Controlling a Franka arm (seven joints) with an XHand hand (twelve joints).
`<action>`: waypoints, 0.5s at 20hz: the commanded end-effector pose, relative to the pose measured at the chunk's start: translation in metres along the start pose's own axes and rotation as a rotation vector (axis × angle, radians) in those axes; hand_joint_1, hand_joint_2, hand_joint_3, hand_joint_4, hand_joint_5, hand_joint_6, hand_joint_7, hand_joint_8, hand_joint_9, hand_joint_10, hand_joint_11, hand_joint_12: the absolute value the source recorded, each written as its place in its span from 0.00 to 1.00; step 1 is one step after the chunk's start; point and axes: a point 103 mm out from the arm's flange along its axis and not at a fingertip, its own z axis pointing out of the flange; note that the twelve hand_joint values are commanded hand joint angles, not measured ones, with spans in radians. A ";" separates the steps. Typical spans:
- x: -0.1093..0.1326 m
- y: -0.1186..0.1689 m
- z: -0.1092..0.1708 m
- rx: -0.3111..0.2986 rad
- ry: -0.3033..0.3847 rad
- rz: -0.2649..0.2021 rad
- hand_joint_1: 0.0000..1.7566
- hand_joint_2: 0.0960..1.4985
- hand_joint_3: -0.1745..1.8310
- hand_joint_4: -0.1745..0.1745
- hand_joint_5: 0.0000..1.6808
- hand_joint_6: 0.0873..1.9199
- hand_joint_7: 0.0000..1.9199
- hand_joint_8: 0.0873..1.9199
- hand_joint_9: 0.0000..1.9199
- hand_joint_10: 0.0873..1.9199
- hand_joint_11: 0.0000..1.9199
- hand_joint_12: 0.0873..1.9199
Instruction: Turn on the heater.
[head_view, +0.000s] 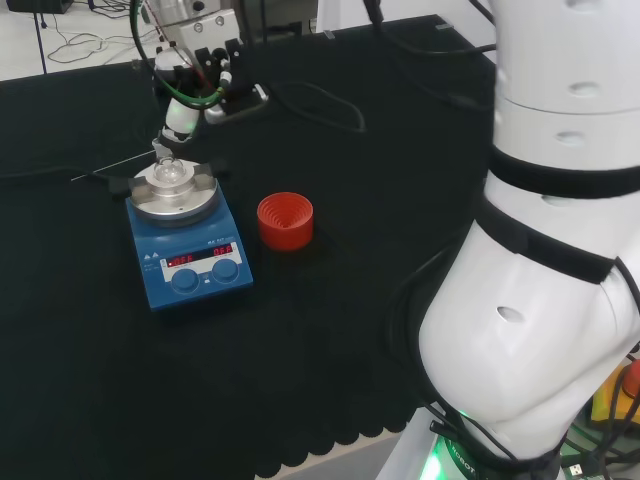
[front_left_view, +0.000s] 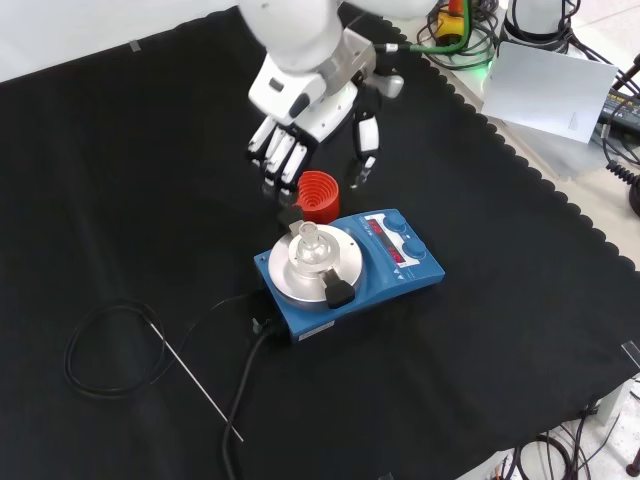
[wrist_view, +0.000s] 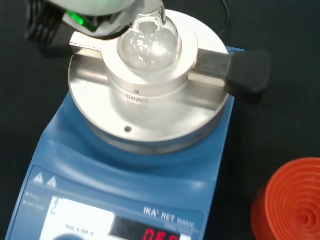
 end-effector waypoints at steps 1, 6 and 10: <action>-0.003 -0.046 -0.001 -0.070 0.026 0.033 0.49 0.37 0.37 0.43 0.24 0.22 0.12 0.35 0.24 0.35 0.05 0.73; -0.001 -0.073 0.008 -0.086 0.034 0.048 0.49 0.37 0.37 0.43 0.25 0.22 0.13 0.35 0.25 0.35 0.06 0.73; 0.006 -0.097 0.026 -0.102 0.047 0.062 0.51 0.39 0.38 0.41 0.28 0.23 0.21 0.36 0.32 0.33 0.11 0.71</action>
